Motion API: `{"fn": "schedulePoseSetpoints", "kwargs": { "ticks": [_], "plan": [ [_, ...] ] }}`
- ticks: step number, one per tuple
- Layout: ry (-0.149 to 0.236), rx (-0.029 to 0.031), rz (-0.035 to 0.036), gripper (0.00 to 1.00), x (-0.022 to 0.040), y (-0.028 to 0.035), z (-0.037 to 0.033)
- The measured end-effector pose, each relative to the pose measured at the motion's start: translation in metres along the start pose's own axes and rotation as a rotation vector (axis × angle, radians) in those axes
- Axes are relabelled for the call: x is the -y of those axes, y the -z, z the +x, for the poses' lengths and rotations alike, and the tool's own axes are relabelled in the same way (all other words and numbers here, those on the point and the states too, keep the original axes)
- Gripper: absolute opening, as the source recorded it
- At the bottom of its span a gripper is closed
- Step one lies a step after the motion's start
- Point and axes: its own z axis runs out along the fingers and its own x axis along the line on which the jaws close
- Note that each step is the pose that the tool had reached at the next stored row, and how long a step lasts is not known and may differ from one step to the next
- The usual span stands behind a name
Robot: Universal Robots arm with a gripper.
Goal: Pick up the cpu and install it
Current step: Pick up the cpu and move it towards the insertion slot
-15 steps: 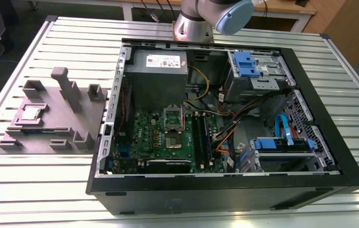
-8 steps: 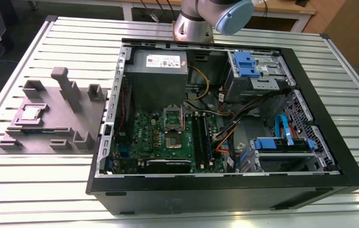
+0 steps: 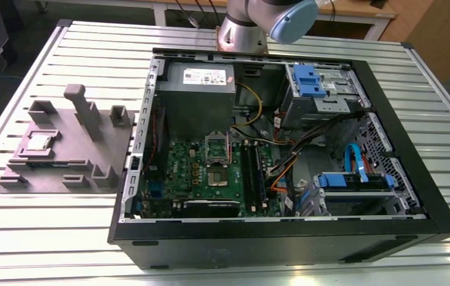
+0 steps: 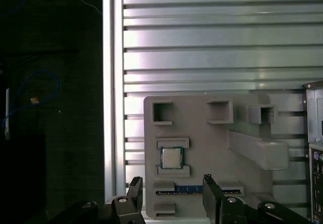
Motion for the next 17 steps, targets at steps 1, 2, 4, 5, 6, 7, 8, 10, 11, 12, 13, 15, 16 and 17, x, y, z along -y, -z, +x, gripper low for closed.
{"fn": "schedulePoseSetpoints", "kwargs": {
  "ticks": [1, 2, 4, 5, 6, 7, 8, 10, 11, 12, 13, 15, 16, 17],
  "plan": [
    [0.000, 0.0000, 0.0000, 0.59, 0.0000, -0.0002, 0.0000],
    [0.000, 0.0001, 0.0000, 0.59, 0.0000, -0.0005, 0.0000],
    [0.000, 0.0001, 0.0000, 0.59, 0.0000, -0.0009, 0.0000],
    [0.000, 0.0000, 0.0000, 0.59, 0.0000, -0.0010, 0.0000],
    [0.000, 0.0001, 0.0004, 0.59, 0.0002, -0.0044, -0.0001],
    [0.000, 0.0002, 0.0006, 0.59, 0.0002, -0.0055, -0.0001],
    [0.000, 0.0002, 0.0006, 0.59, 0.0002, -0.0056, -0.0001],
    [0.000, 0.0002, 0.0006, 0.59, 0.0003, -0.0061, -0.0001],
    [0.000, 0.0003, 0.0005, 0.59, 0.0003, -0.0065, -0.0001],
    [0.000, 0.0001, 0.0006, 0.59, 0.0003, -0.0068, -0.0001],
    [0.000, 0.0001, 0.0006, 0.59, 0.0003, -0.0072, -0.0001],
    [0.000, 0.0001, 0.0006, 0.59, 0.0003, -0.0080, -0.0001],
    [0.000, 0.0001, 0.0006, 0.59, 0.0004, -0.0085, -0.0001],
    [0.000, 0.0001, 0.0006, 0.59, 0.0004, -0.0089, -0.0002]
  ]
}}
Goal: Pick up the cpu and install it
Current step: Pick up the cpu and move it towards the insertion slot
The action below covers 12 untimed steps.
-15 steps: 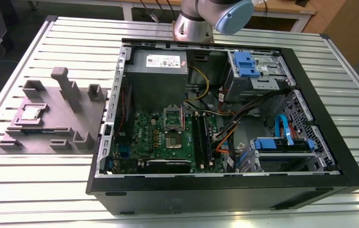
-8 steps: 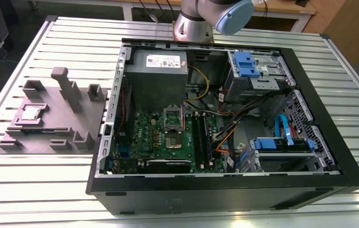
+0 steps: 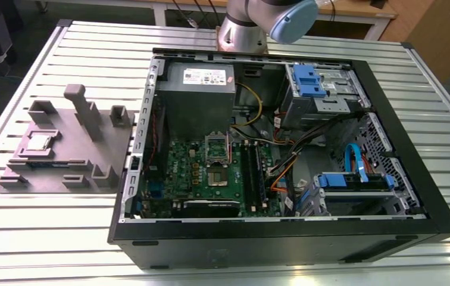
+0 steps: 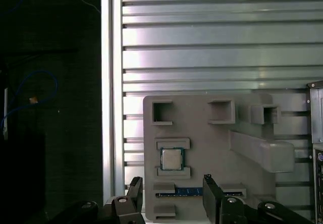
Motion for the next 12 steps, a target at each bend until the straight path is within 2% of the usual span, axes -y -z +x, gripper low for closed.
{"fn": "schedulePoseSetpoints", "kwargs": {
  "ticks": [5, 7, 12],
  "plan": [
    [0.001, -0.0002, 0.0001, 0.59, 0.0001, -0.0016, 0.0000],
    [0.001, 0.0000, 0.0005, 0.59, 0.0002, -0.0089, -0.0001],
    [0.001, 0.0002, 0.0017, 0.59, 0.0000, -0.0091, -0.0001]
  ]
}}
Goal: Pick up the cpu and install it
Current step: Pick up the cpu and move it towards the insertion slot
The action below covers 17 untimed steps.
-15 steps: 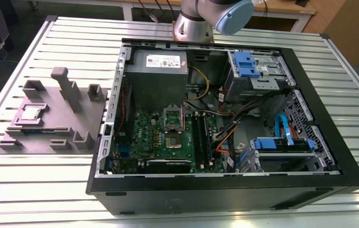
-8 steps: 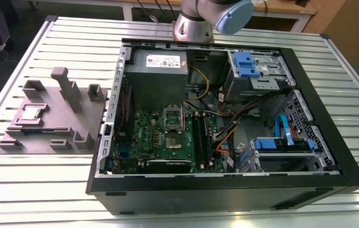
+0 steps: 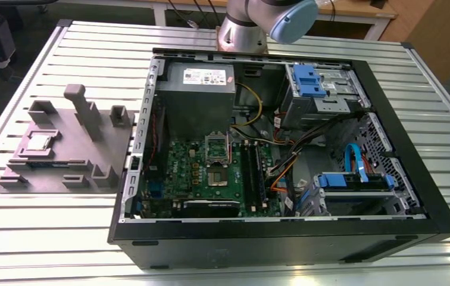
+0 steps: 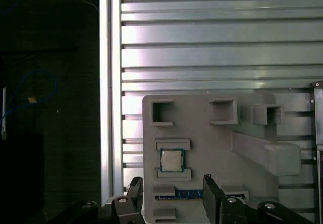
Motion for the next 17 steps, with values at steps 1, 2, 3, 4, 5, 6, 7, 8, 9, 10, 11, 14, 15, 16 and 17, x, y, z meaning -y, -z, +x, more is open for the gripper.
{"fn": "schedulePoseSetpoints", "kwargs": {
  "ticks": [1, 2, 3, 4, 5, 6, 7, 8, 9, 10, 11, 14, 15, 16, 17],
  "plan": [
    [0.000, -0.0001, 0.0002, 0.59, 0.0000, 0.0001, 0.0000],
    [0.000, -0.0003, 0.0003, 0.59, 0.0000, 0.0002, 0.0000],
    [0.000, -0.0002, 0.0003, 0.59, 0.0000, 0.0001, 0.0000],
    [0.000, -0.0002, 0.0003, 0.59, 0.0000, 0.0001, 0.0000],
    [0.000, -0.0002, 0.0002, 0.59, -0.0001, 0.0001, 0.0000],
    [0.000, -0.0002, 0.0003, 0.59, -0.0001, 0.0001, 0.0000],
    [0.000, -0.0002, 0.0003, 0.59, -0.0001, 0.0001, 0.0000],
    [0.000, -0.0002, 0.0003, 0.59, -0.0001, -0.0001, -0.0001],
    [0.000, -0.0001, 0.0002, 0.59, -0.0001, -0.0005, -0.0001],
    [0.000, -0.0001, 0.0003, 0.59, 0.0000, -0.0011, -0.0001],
    [0.000, -0.0001, 0.0004, 0.59, 0.0001, -0.0021, -0.0001],
    [0.000, -0.0002, 0.0004, 0.59, 0.0003, -0.0075, -0.0001],
    [0.000, -0.0001, 0.0003, 0.59, 0.0003, -0.0088, -0.0002],
    [0.000, -0.0003, 0.0004, 0.59, 0.0003, -0.0089, -0.0002],
    [0.000, -0.0003, 0.0005, 0.59, 0.0003, -0.0090, -0.0002]
  ]
}}
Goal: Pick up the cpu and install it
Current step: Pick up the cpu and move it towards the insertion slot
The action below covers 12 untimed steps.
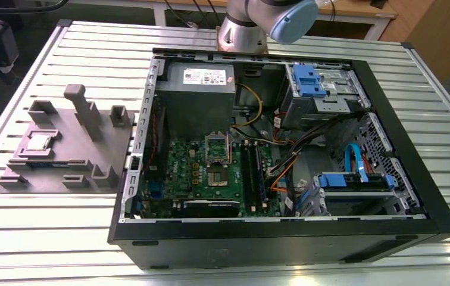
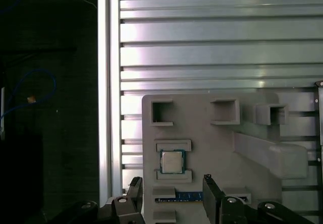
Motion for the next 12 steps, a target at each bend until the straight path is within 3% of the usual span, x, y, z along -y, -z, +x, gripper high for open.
{"fn": "schedulePoseSetpoints", "kwargs": {
  "ticks": [12],
  "plan": [
    [0.030, 0.0013, -0.0007, 0.59, 0.0010, -0.0014, -0.0001]
  ]
}}
